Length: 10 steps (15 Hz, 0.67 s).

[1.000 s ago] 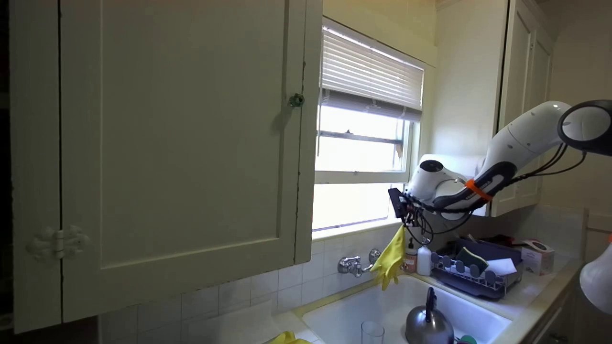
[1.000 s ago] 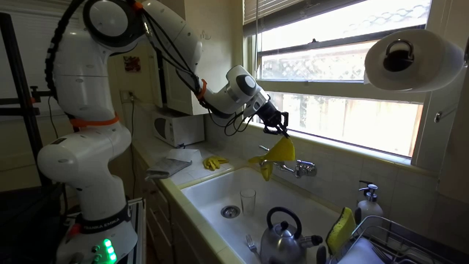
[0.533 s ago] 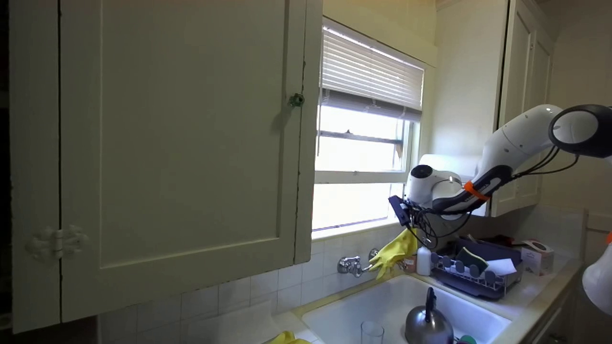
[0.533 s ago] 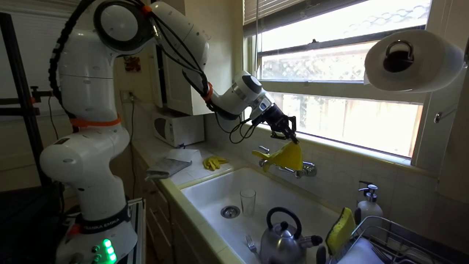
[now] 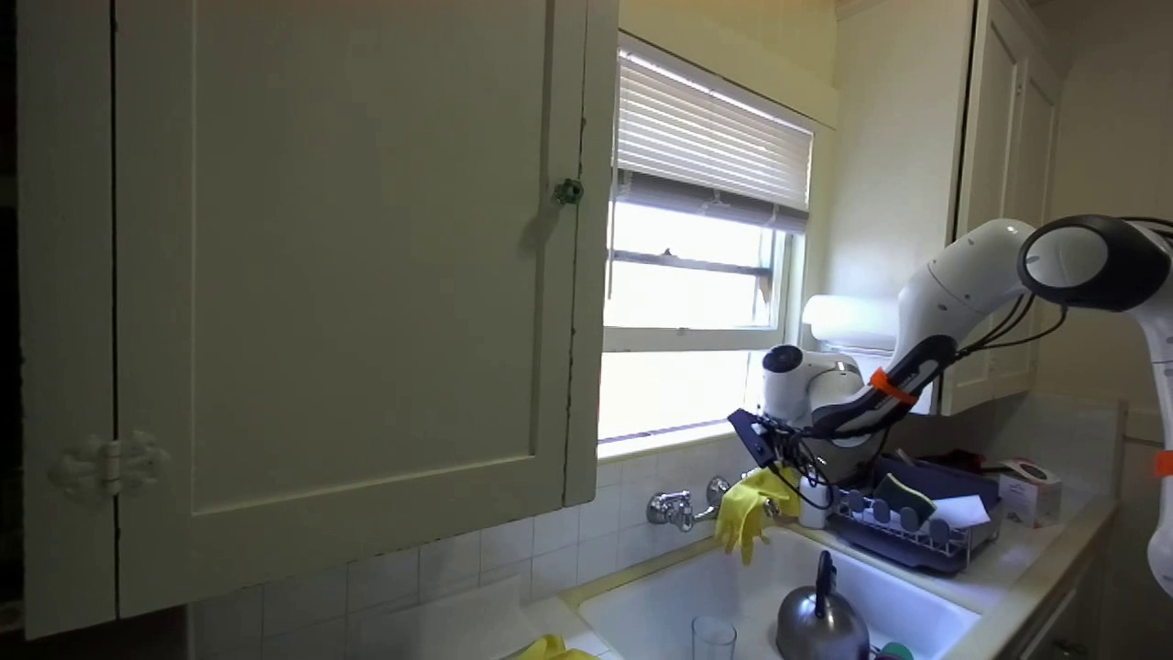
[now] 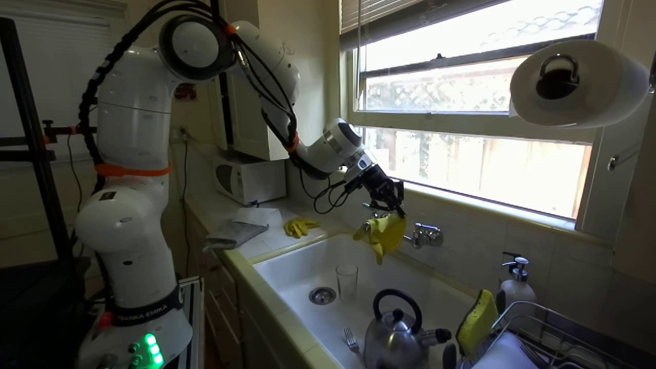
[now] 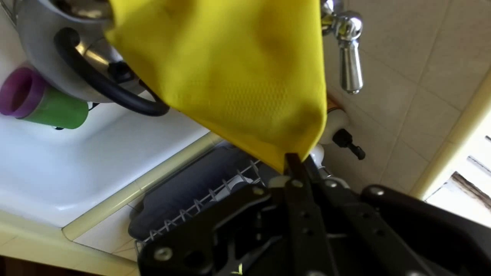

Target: Hang one yellow glove on the faucet.

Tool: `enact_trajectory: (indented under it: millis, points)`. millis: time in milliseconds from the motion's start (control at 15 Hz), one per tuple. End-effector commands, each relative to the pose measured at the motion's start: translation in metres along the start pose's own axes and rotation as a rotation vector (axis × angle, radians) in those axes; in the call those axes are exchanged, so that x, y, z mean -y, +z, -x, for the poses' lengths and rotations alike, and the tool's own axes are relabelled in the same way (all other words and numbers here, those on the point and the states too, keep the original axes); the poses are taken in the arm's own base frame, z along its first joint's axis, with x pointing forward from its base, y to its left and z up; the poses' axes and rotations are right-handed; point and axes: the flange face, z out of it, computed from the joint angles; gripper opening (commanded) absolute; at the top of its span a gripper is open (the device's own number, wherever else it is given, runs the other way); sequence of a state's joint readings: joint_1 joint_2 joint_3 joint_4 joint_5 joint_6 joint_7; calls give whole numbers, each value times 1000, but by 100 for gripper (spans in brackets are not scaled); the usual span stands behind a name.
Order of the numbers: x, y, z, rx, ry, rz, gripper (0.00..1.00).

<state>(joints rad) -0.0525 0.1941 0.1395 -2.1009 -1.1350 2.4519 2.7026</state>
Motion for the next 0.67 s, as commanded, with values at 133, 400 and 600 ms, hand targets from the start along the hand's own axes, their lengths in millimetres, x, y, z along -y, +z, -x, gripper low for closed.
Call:
enact_trajectory:
  millis: [133, 400, 600]
  points:
    - [6, 18, 8, -75, 47, -2, 0]
    - [11, 24, 8, -83, 59, 3, 27]
    - [14, 24, 10, -81, 62, 0, 47]
